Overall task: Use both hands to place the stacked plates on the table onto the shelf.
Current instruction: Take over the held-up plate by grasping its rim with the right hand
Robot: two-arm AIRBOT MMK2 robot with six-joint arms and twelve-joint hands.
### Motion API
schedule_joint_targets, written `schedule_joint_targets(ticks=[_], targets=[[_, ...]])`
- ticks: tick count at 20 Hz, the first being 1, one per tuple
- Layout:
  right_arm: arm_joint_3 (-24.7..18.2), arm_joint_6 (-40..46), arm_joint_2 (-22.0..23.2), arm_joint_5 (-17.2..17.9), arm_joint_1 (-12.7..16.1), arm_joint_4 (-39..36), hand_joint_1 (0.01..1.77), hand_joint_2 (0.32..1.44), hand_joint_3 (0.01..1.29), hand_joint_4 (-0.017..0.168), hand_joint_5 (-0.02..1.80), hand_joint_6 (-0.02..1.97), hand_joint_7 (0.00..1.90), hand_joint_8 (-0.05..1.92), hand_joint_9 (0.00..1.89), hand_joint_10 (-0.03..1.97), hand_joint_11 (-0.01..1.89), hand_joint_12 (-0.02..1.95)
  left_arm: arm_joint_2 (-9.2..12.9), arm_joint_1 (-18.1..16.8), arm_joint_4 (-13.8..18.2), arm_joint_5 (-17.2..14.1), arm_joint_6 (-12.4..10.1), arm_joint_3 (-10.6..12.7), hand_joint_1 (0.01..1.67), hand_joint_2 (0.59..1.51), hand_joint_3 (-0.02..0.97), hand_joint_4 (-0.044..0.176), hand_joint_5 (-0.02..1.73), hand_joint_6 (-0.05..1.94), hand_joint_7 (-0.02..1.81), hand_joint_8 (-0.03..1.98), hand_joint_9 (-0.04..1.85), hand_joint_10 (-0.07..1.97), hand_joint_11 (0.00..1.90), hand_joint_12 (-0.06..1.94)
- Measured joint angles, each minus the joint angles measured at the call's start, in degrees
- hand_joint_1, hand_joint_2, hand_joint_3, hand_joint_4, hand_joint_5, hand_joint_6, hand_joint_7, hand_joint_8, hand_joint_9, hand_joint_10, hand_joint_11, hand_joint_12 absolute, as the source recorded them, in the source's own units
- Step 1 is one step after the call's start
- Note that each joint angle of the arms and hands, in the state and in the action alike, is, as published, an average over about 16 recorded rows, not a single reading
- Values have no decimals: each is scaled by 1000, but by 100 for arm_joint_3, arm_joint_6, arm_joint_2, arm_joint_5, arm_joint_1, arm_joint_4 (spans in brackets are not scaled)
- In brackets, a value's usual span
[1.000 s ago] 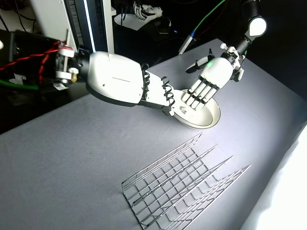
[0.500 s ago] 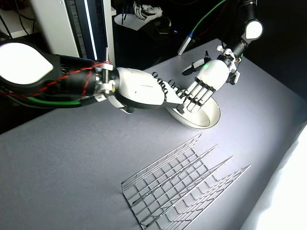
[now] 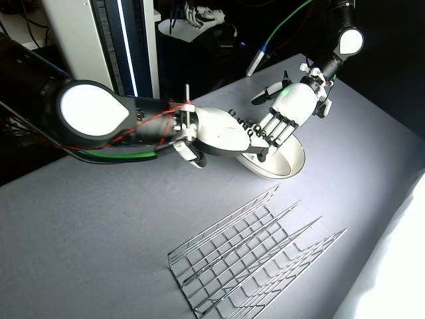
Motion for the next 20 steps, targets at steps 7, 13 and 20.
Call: schedule_joint_targets(ticks=[7,13,20], targets=[[290,-40,-451,-23,-103,-39,1161,1006,14,1,227,22,174,5,211,7,19,956,-72,-48,-1,5,-40,18,13,1012,10,-12,-19,-39,-12,-22,18,13,14,8],[474,-65,-638,-45,-224,-36,1176,1022,14,1,262,22,230,7,263,14,19,1076,-104,-47,-46,-26,-78,67,13,1011,10,-12,-18,-39,-11,-22,16,13,14,9],[640,-94,-763,2,-296,24,1211,1023,14,0,432,41,441,19,463,41,152,1202,-129,-27,-122,-94,-138,154,13,1013,11,-11,-19,-39,-12,-22,12,11,14,11]])
